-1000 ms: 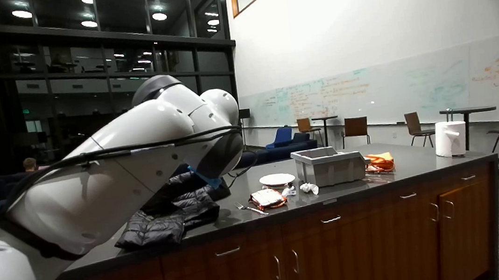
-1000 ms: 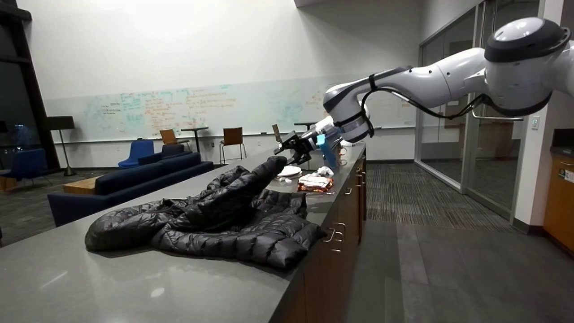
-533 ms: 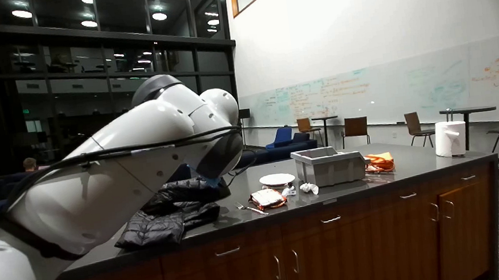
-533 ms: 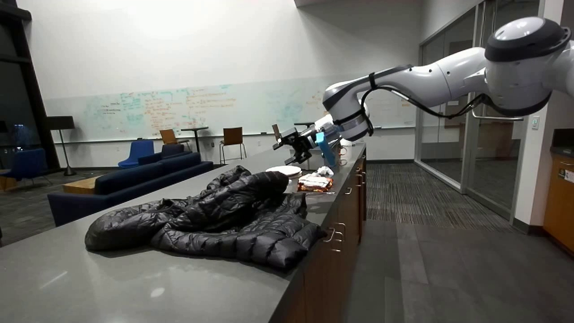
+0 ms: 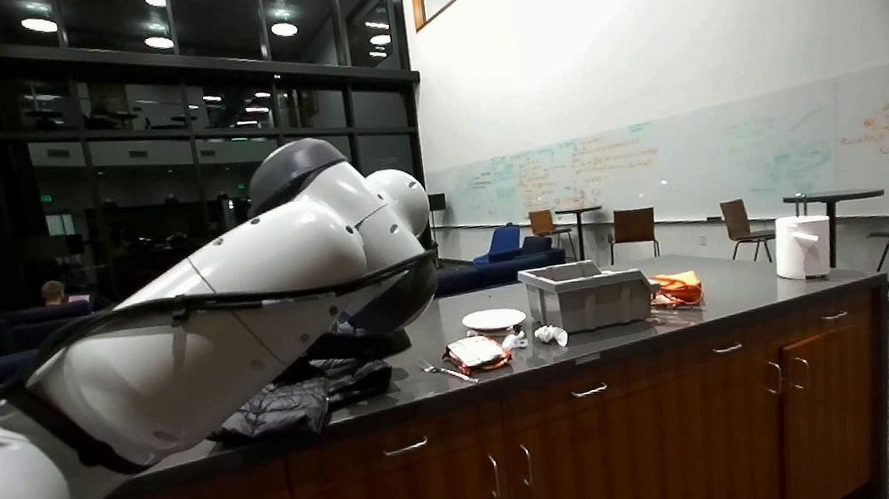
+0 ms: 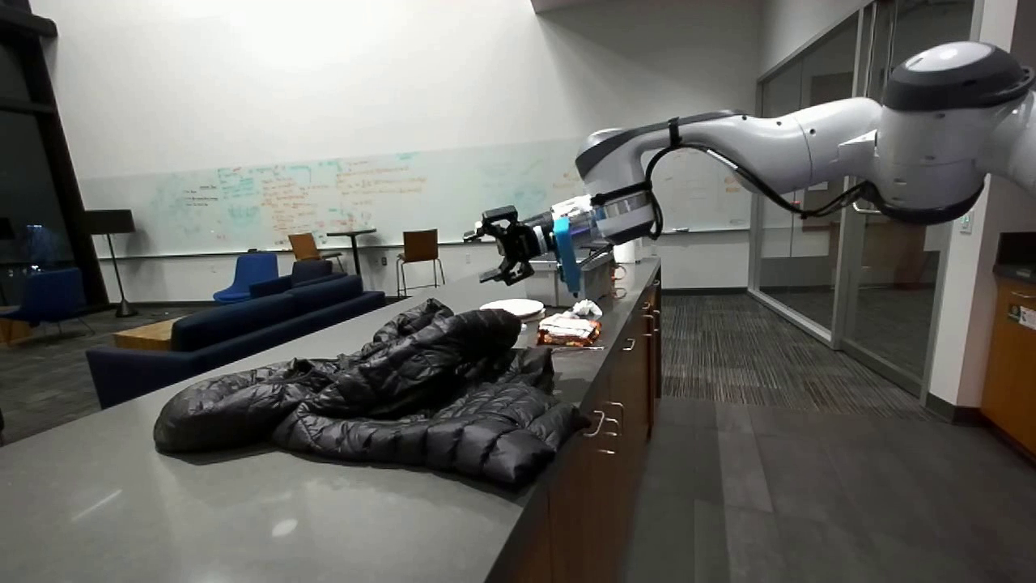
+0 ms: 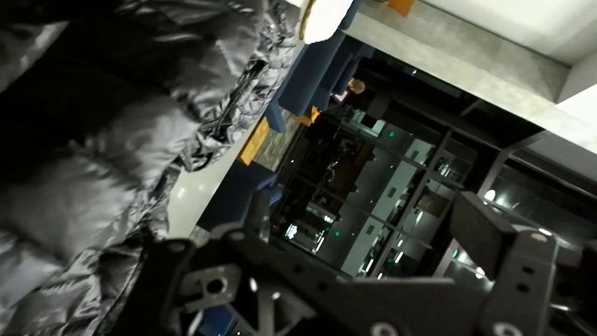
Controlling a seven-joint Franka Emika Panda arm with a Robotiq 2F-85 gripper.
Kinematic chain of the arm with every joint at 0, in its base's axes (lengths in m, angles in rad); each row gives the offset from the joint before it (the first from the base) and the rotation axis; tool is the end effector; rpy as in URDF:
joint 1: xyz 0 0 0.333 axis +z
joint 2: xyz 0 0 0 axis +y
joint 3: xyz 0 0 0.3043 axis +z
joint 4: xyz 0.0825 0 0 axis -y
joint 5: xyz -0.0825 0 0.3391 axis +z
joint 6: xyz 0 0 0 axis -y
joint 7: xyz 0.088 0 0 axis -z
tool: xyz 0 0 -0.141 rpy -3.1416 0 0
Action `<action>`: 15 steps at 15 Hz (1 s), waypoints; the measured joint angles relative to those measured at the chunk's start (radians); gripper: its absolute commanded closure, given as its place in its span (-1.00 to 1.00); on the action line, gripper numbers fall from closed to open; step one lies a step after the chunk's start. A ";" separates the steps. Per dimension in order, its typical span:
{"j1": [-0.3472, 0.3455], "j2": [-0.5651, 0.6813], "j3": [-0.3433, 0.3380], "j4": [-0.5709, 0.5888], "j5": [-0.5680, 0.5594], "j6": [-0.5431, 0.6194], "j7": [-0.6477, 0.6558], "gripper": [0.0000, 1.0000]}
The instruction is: Move the jacket slightly to the right
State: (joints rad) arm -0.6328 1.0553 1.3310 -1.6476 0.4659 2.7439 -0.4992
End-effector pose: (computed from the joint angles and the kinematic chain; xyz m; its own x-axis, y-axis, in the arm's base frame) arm 0.6598 0.2261 0.3837 0.8972 -0.1440 0.4175 0.3550 -0.3271 -0.8758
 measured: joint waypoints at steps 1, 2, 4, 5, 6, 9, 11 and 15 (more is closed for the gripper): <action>-0.002 0.015 0.021 -0.004 0.007 -0.009 0.000 -1.00; -0.003 0.031 0.039 -0.008 0.011 -0.021 0.000 -1.00; -0.006 0.063 0.070 -0.016 0.016 -0.048 0.000 -1.00; -0.006 0.073 0.079 -0.018 0.016 -0.058 -0.002 -1.00; -0.006 0.077 0.083 -0.023 0.015 -0.062 -0.006 -1.00; -0.012 0.081 0.096 -0.044 0.015 -0.080 -0.013 -1.00; -0.020 0.081 0.108 -0.060 0.015 -0.095 -0.019 -1.00; -0.024 0.082 0.118 -0.063 0.006 -0.125 -0.016 -1.00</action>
State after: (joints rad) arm -0.6570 1.1372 1.4494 -1.7102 0.4721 2.6192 -0.5148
